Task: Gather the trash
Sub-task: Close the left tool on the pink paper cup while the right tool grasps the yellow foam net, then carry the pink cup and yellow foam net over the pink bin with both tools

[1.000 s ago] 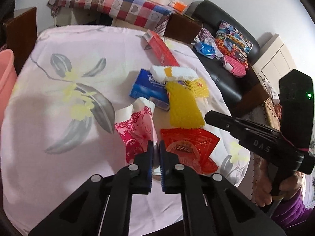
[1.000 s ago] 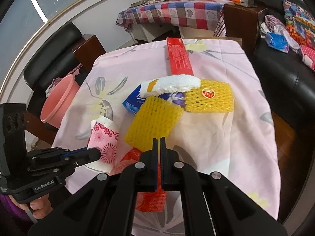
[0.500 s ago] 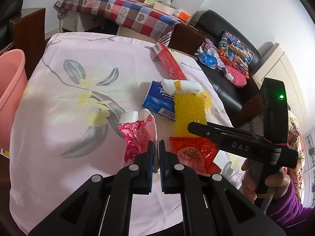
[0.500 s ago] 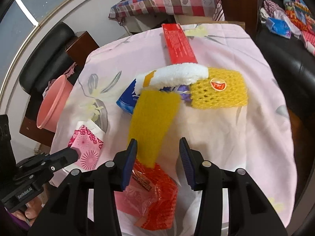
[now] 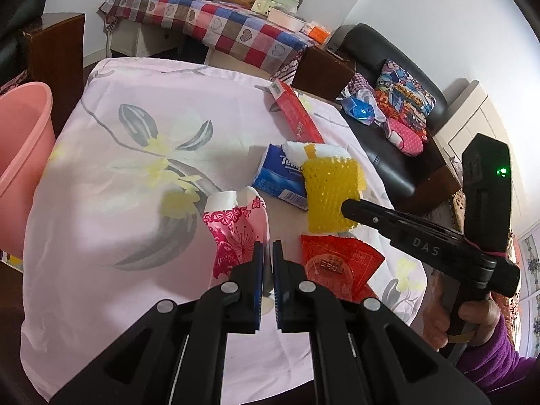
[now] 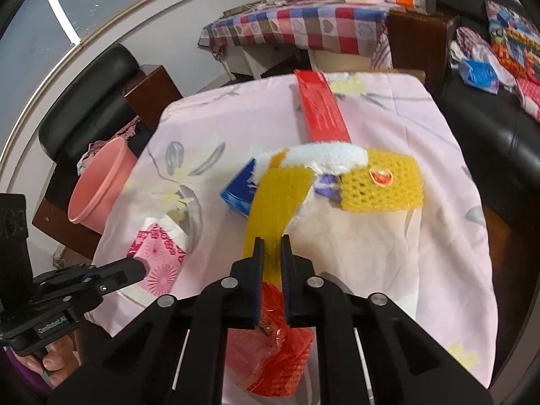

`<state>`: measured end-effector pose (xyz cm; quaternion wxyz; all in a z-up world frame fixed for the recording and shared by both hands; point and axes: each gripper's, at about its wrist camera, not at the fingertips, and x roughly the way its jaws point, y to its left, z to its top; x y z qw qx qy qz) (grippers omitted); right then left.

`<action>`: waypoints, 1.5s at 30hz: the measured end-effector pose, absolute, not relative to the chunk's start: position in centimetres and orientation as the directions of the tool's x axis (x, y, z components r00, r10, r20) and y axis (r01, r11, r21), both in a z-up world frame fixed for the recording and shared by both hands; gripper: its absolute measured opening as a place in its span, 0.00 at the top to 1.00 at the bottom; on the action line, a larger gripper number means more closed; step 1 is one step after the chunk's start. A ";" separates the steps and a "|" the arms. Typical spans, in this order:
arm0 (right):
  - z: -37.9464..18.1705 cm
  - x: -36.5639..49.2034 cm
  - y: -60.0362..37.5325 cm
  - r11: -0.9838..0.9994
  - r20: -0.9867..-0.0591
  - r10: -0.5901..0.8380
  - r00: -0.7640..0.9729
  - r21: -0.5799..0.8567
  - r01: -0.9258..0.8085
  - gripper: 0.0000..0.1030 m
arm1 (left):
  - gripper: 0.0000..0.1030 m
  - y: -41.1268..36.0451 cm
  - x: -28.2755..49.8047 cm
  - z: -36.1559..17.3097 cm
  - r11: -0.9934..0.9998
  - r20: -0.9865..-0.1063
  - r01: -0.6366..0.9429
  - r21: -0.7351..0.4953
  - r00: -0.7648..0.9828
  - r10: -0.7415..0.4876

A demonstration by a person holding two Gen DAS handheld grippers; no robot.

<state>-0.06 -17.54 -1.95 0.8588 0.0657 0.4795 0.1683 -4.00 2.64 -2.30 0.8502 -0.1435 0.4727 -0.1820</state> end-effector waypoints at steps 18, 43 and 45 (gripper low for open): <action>2.8 2.1 -4.7 0.845 -0.753 0.461 0.470 0.211 -0.492 0.90 | 0.95 11.6 -4.3 2.2 0.953 -0.702 -0.019 -0.303 0.681 -0.209; 2.0 5.8 13.6 0.706 -0.756 0.546 0.362 0.182 -0.685 0.91 | 0.95 28.1 -3.2 0.8 0.894 -0.700 -0.391 -0.217 0.701 0.137; 1.6 6.0 14.3 0.704 -0.761 0.542 0.356 0.180 -0.687 0.90 | 0.95 28.8 -3.0 0.4 0.889 -0.706 -0.401 -0.223 0.695 0.136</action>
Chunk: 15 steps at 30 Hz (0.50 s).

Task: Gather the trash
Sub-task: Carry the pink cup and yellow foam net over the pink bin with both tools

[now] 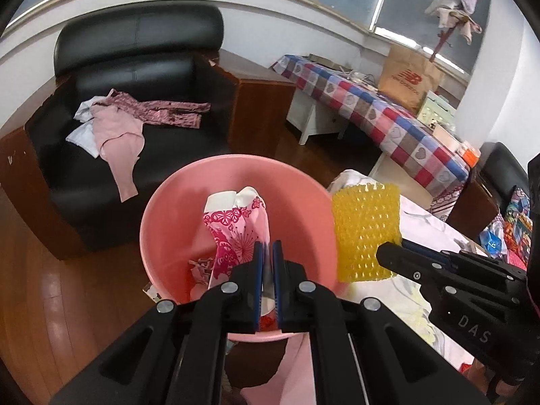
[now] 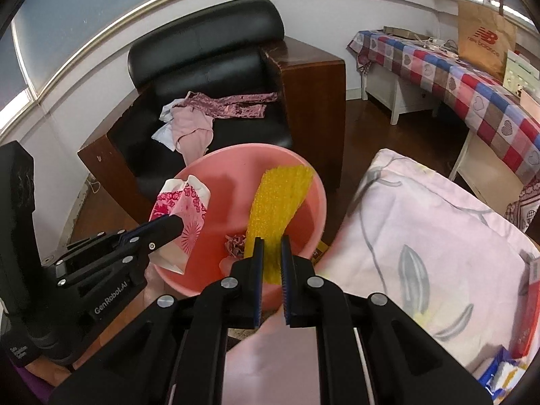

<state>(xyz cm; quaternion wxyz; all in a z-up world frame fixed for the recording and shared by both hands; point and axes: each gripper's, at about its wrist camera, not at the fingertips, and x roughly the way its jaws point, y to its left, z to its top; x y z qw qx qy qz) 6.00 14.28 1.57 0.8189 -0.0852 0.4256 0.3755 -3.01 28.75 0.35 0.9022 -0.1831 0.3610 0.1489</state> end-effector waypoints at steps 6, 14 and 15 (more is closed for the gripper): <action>0.3 6.9 16.1 0.701 -0.779 0.528 0.339 0.174 -0.692 0.90 | 0.95 29.8 -2.4 -0.8 0.880 -0.720 -0.417 -0.227 0.681 0.137; -1.6 8.1 18.2 0.698 -0.808 0.502 0.308 0.168 -0.696 0.90 | 0.95 30.7 -1.6 -2.2 0.870 -0.738 -0.435 -0.231 0.661 0.135; -1.9 8.2 18.5 0.697 -0.812 0.499 0.302 0.169 -0.697 0.90 | 0.95 30.8 -1.5 -2.4 0.869 -0.740 -0.438 -0.232 0.659 0.135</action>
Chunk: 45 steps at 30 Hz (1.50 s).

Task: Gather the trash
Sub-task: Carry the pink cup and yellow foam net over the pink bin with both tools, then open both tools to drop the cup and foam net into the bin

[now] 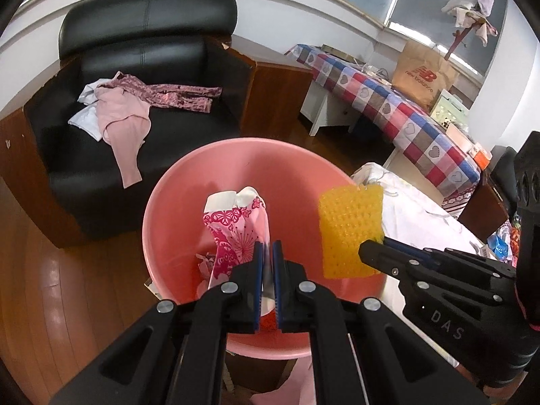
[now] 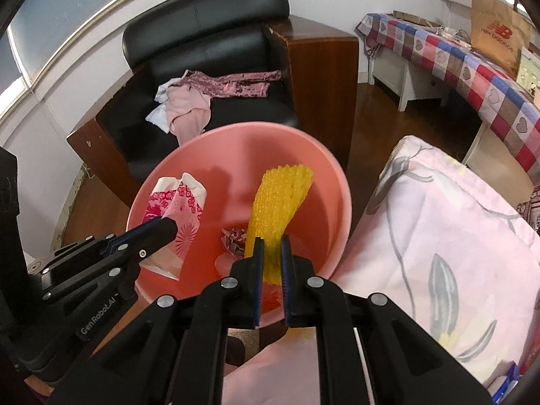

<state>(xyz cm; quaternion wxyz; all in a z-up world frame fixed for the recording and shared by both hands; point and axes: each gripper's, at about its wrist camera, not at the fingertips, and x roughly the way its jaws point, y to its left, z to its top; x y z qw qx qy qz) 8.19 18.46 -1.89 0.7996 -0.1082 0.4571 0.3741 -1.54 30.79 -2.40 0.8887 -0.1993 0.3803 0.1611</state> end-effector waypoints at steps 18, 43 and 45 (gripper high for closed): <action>-4.2 9.1 19.9 0.701 -0.845 0.472 0.251 0.187 -0.688 0.90 | 0.95 31.7 -0.2 -5.2 0.855 -0.780 -0.458 -0.245 0.616 0.106; -2.8 8.4 18.4 0.698 -0.833 0.493 0.251 0.206 -0.686 0.78 | 0.80 31.3 -1.5 -3.6 0.845 -0.774 -0.480 -0.238 0.619 0.134; -2.4 8.3 17.8 0.700 -0.829 0.495 0.262 0.201 -0.685 0.78 | 0.80 31.1 -1.7 -3.2 0.847 -0.770 -0.476 -0.237 0.623 0.135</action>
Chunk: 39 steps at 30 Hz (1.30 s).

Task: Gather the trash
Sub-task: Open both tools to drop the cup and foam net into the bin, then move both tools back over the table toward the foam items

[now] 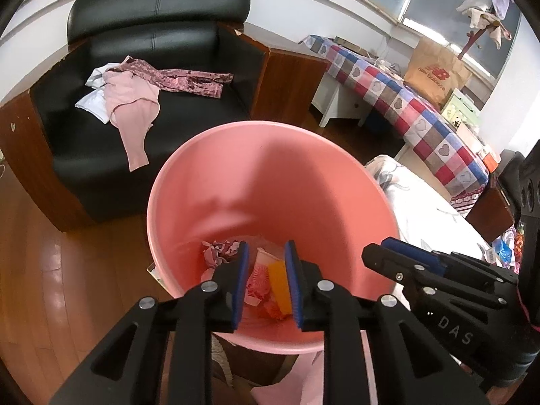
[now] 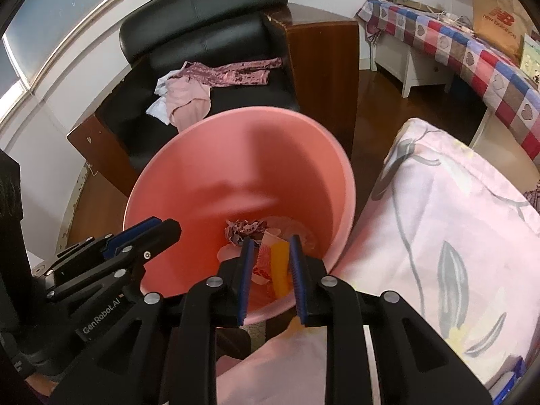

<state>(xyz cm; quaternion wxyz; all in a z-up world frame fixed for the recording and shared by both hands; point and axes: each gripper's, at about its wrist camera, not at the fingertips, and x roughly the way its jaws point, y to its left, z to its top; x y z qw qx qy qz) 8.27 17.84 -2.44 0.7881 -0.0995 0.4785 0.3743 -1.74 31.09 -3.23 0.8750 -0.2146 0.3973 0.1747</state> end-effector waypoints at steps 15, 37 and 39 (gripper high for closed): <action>0.7 5.6 11.2 0.737 -0.779 0.518 0.354 0.197 -0.646 0.78 | 0.80 26.6 -3.1 0.3 0.899 -0.729 -0.374 -0.228 0.678 0.098; 1.5 1.6 -3.3 0.854 -0.749 0.451 0.486 0.203 -0.479 0.78 | 0.79 14.6 -2.0 1.7 0.973 -0.716 -0.124 -0.194 0.696 -0.054; 1.3 1.3 -4.7 0.867 -0.748 0.438 0.498 0.206 -0.453 0.78 | 0.78 13.1 -1.7 1.5 0.977 -0.719 -0.091 -0.193 0.691 -0.078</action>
